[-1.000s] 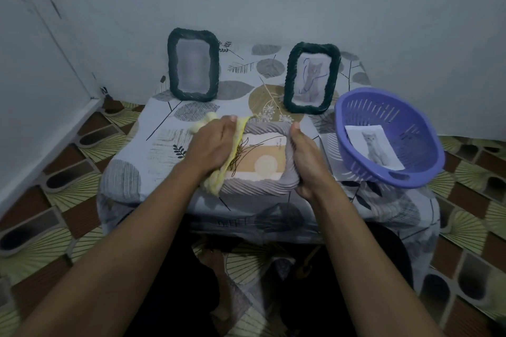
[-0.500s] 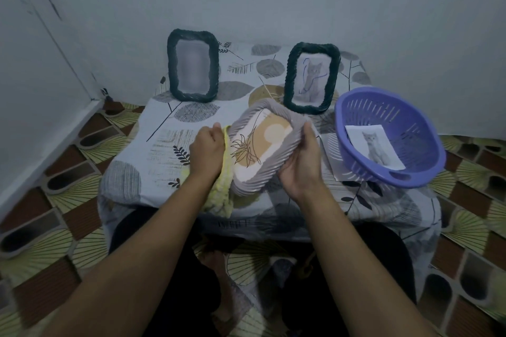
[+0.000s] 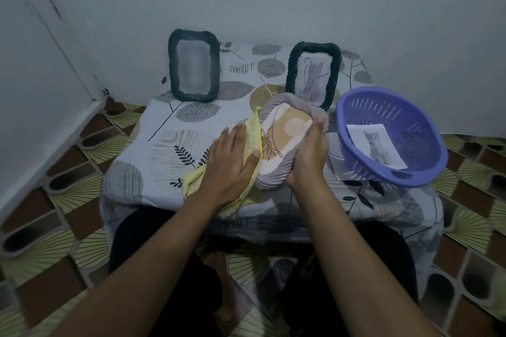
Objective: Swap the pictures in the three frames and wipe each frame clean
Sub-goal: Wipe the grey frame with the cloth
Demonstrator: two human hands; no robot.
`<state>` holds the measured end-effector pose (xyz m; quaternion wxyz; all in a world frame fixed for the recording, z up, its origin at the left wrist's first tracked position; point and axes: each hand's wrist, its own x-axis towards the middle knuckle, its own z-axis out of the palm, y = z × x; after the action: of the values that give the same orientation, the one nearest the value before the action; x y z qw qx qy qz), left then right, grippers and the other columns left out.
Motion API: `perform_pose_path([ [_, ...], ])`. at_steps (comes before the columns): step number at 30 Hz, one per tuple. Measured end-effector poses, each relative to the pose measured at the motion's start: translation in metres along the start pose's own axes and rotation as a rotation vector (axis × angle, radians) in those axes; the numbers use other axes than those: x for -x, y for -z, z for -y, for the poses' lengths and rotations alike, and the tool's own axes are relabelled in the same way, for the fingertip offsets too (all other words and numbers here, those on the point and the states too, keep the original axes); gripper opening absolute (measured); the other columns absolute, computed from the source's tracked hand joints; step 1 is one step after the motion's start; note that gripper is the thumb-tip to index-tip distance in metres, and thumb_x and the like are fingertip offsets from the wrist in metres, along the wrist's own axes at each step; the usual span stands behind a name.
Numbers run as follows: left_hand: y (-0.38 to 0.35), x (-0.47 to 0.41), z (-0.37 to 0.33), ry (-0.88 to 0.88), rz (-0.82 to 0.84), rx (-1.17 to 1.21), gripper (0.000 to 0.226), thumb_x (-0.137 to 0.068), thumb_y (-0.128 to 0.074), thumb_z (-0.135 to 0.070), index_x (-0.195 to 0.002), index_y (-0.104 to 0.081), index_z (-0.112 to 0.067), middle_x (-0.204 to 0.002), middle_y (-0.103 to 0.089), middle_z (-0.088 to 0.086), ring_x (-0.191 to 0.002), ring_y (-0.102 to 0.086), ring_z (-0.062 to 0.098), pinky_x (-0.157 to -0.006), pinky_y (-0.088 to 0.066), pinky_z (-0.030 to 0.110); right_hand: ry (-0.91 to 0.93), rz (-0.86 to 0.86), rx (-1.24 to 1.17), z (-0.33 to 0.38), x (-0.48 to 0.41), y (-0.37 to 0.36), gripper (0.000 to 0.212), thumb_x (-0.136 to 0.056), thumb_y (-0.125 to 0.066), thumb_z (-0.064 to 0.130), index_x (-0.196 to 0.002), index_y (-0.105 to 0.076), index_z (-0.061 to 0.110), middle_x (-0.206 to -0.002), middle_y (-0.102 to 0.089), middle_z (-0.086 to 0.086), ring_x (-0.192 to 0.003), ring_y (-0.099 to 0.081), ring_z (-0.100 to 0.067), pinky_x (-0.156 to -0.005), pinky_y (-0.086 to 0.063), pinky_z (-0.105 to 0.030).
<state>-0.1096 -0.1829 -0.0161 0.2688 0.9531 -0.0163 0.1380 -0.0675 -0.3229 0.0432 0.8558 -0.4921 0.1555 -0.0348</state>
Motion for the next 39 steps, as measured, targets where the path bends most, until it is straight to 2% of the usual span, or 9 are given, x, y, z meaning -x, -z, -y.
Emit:
perform_pose_path([
  [2, 0.000, 0.000, -0.002, 0.004, 0.005, 0.051, 0.081, -0.094, -0.011, -0.064, -0.159, -0.004, -0.017, -0.167, -0.010, 0.003, -0.153, -0.007, 0.022, -0.123, -0.005, 0.040, -0.009, 0.056, 0.067, 0.000, 0.001, 0.001, 0.042, -0.104, -0.043, 0.045, -0.111, -0.064, 0.010, -0.104, -0.074, -0.013, -0.096, -0.072, -0.029, -0.085, -0.060, -0.043],
  [8, 0.026, -0.033, -0.010, 0.037, -0.104, 0.187, 0.069, -0.102, -0.022, -0.053, -0.159, -0.010, -0.016, -0.164, -0.020, 0.009, -0.150, -0.019, 0.023, -0.119, -0.018, 0.039, -0.044, 0.327, 0.311, -0.014, 0.015, 0.009, 0.045, -0.106, -0.042, 0.040, -0.117, -0.065, 0.004, -0.106, -0.074, -0.020, -0.099, -0.071, -0.033, -0.088, -0.057, -0.046],
  [11, 0.030, -0.040, -0.016, 0.008, -0.115, 0.195, 0.063, -0.106, -0.026, -0.045, -0.158, -0.015, -0.012, -0.164, -0.020, 0.009, -0.150, -0.019, 0.023, -0.121, -0.018, 0.037, 0.001, 0.320, 0.299, -0.013, 0.016, 0.006, 0.045, -0.104, -0.045, 0.043, -0.118, -0.066, 0.005, -0.106, -0.074, -0.018, -0.102, -0.071, -0.034, -0.090, -0.057, -0.047],
  [16, 0.017, -0.024, -0.019, -0.078, -0.003, 0.133, 0.074, -0.101, -0.015, -0.055, -0.158, 0.006, -0.012, -0.167, 0.008, 0.004, -0.151, 0.005, 0.008, -0.117, 0.000, 0.023, 0.071, 0.214, 0.259, 0.002, 0.008, 0.004, 0.037, -0.105, -0.044, 0.039, -0.101, -0.069, 0.012, -0.093, -0.076, -0.010, -0.089, -0.073, -0.024, -0.079, -0.058, -0.037],
  [23, 0.006, 0.002, -0.016, -0.097, 0.081, 0.109, 0.079, -0.095, -0.007, -0.062, -0.158, 0.010, -0.018, -0.166, 0.016, -0.005, -0.145, 0.014, -0.005, -0.121, -0.009, 0.033, 0.041, 0.096, 0.200, 0.009, -0.001, 0.008, 0.038, -0.106, -0.043, 0.040, -0.098, -0.068, 0.013, -0.086, -0.077, -0.004, -0.084, -0.073, -0.022, -0.083, -0.059, -0.041],
  [28, 0.021, -0.019, -0.016, 0.013, -0.008, 0.128, 0.080, -0.091, -0.004, -0.070, -0.158, 0.011, -0.027, -0.167, 0.011, -0.008, -0.152, -0.011, 0.017, -0.114, -0.029, 0.051, 0.015, 0.233, 0.249, 0.000, 0.016, 0.005, 0.040, -0.107, -0.039, 0.038, -0.101, -0.068, 0.010, -0.094, -0.075, -0.013, -0.086, -0.072, -0.025, -0.080, -0.058, -0.040],
  [31, 0.029, -0.034, -0.015, 0.058, -0.063, 0.106, 0.075, -0.093, -0.006, -0.069, -0.158, 0.007, -0.032, -0.167, 0.005, -0.007, -0.151, -0.016, 0.021, -0.112, -0.032, 0.054, -0.004, 0.295, 0.293, -0.009, 0.025, 0.006, 0.040, -0.107, -0.039, 0.037, -0.099, -0.068, 0.012, -0.085, -0.076, -0.005, -0.081, -0.073, -0.018, -0.071, -0.059, -0.030],
  [35, 0.023, -0.029, -0.022, -0.006, -0.050, 0.110, 0.072, -0.099, -0.012, -0.058, -0.159, 0.007, -0.022, -0.167, 0.009, -0.002, -0.153, -0.007, 0.016, -0.118, -0.018, 0.038, 0.033, 0.243, 0.295, 0.000, 0.022, 0.002, 0.040, -0.106, -0.042, 0.037, -0.101, -0.069, 0.008, -0.090, -0.075, -0.009, -0.085, -0.072, -0.021, -0.075, -0.058, -0.033],
  [39, 0.012, -0.003, -0.024, -0.011, 0.046, 0.209, 0.067, -0.106, -0.021, -0.047, -0.157, 0.012, -0.022, -0.166, 0.015, -0.006, -0.139, 0.003, -0.008, -0.110, -0.006, 0.019, 0.072, 0.140, 0.262, 0.015, 0.005, 0.002, 0.037, -0.106, -0.044, 0.039, -0.094, -0.068, 0.013, -0.084, -0.075, -0.004, -0.083, -0.072, -0.022, -0.076, -0.059, -0.035],
])
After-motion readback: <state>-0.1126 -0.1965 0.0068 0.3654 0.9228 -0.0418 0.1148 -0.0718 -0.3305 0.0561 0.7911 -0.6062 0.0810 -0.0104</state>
